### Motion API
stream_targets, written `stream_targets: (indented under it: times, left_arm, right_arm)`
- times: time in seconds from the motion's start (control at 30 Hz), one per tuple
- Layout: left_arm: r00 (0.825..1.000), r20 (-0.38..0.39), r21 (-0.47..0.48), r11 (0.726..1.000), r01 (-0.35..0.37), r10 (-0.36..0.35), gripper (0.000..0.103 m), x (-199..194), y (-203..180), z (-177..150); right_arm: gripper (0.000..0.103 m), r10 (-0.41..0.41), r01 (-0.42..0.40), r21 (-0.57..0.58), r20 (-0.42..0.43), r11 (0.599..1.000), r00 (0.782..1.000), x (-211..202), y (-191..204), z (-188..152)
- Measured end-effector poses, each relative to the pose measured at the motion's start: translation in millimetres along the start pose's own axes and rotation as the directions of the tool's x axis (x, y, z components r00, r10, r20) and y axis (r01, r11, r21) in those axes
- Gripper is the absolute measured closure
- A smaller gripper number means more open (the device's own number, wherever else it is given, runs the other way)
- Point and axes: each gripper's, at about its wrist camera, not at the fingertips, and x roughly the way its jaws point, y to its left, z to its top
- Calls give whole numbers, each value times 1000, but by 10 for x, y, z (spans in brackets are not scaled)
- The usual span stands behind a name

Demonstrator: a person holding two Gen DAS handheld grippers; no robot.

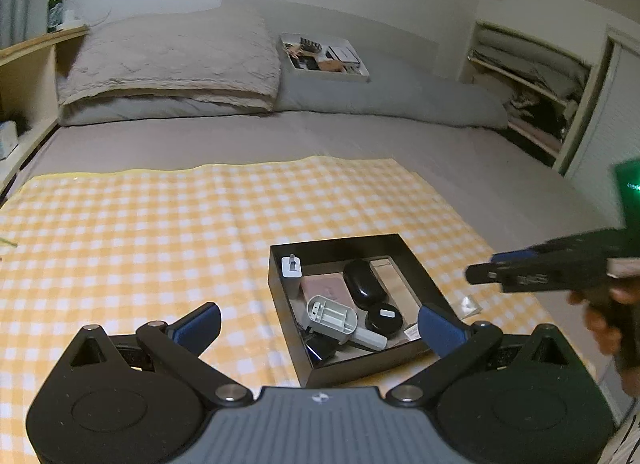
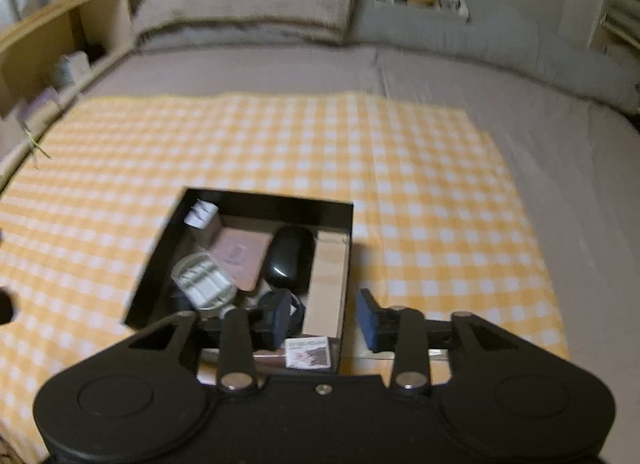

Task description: Organize rigid objects

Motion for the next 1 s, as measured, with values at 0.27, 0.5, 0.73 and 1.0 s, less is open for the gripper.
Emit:
stream_targets:
  times: [0.27,0.5,0.73,1.0]
  left_arm:
    - [997,59,5,998,-55,55,0,-314,-105,-154]
    - [993,83,34,996,-87,84,0,-503,-160,-372]
    - [989,114,42,995,-95,90,0,-630,-161,-524]
    - [986,134,51,993,-108,101,0,-727,-177,-615]
  right_arm:
    - [44,17,-17,2,192,1000,981,-825,238,-331]
    - [33,21,-27,18,298,999,954,-1151,393,-706]
    - [23,0,-11,33,340,999,940,-1259,499,-967]
    - [4,-40,21,56,358,998,933,-1273,555,-1116]
